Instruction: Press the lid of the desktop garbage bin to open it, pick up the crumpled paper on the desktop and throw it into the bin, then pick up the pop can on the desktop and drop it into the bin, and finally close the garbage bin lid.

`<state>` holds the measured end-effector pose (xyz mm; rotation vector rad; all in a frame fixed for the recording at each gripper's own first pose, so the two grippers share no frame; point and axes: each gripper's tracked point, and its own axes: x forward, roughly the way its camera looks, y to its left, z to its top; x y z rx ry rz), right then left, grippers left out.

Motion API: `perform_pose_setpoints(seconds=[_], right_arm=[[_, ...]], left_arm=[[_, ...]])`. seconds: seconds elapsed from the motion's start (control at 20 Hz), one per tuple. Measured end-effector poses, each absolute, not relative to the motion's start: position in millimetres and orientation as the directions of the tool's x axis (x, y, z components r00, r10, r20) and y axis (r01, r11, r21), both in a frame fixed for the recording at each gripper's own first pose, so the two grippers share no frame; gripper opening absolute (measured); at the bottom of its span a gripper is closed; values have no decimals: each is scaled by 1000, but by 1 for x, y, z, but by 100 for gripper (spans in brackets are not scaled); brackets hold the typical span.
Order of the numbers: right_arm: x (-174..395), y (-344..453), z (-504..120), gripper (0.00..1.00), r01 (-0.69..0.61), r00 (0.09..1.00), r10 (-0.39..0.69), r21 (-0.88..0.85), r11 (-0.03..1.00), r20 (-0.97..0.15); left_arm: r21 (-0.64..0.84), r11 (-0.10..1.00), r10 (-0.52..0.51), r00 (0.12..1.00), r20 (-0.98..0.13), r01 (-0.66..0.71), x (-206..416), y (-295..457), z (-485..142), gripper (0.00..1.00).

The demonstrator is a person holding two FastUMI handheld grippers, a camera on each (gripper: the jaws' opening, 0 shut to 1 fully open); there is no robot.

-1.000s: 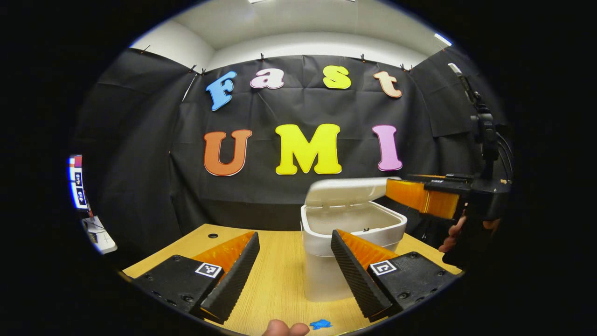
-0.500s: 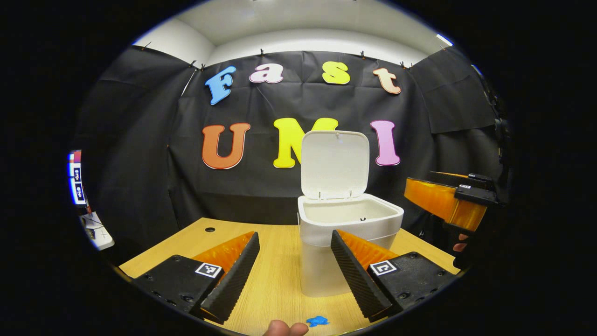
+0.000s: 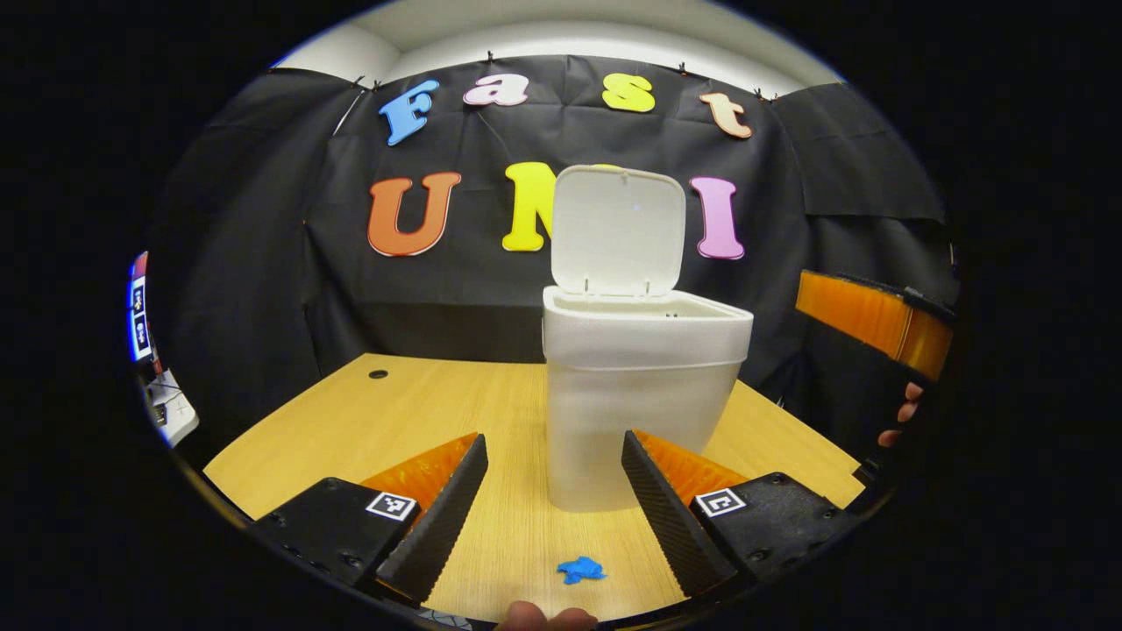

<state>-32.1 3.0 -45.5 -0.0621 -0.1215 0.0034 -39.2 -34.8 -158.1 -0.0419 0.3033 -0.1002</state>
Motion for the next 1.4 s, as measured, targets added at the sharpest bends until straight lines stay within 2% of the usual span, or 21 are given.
perform_pose_setpoints(seconds=[0.25, 0.7, 1.0, 1.05, 1.1, 1.3, 1.35, 1.4], right_arm=[[-37, -4, -69, 95, 10, 996, -4, -65, 998, 90], [-46, -22, -123, 95, 47, 999, -47, -57, 997, 14], [-46, -34, -155, 95, 63, 997, -65, -35, 997, -50], [-46, -37, -161, 97, 69, 996, -71, -39, 997, -61], [-46, -39, -165, 95, 76, 994, -79, -44, 996, -69], [-49, -38, -174, 95, 78, 994, -81, -44, 996, -69], [-50, -36, -175, 95, 76, 995, -79, -40, 996, -64], [-52, -34, -175, 98, 74, 995, -76, -35, 997, -60]], left_arm=[[-39, 994, -112, 907, -405, 105, -53, -41, -218, 100], [-122, 989, -140, 802, -581, 84, -85, -63, -315, 98], [-80, 996, -87, 785, -613, 48, -86, -57, -333, 98], [-71, 996, -83, 785, -613, 50, -87, -57, -334, 92], [-57, 998, -68, 789, -611, 41, -87, -56, -334, 90], [1, 999, -38, 803, -595, 48, -87, -58, -335, 84], [3, 999, -39, 805, -592, 50, -87, -59, -335, 80], [6, 999, -38, 807, -589, 51, -87, -60, -334, 78]])
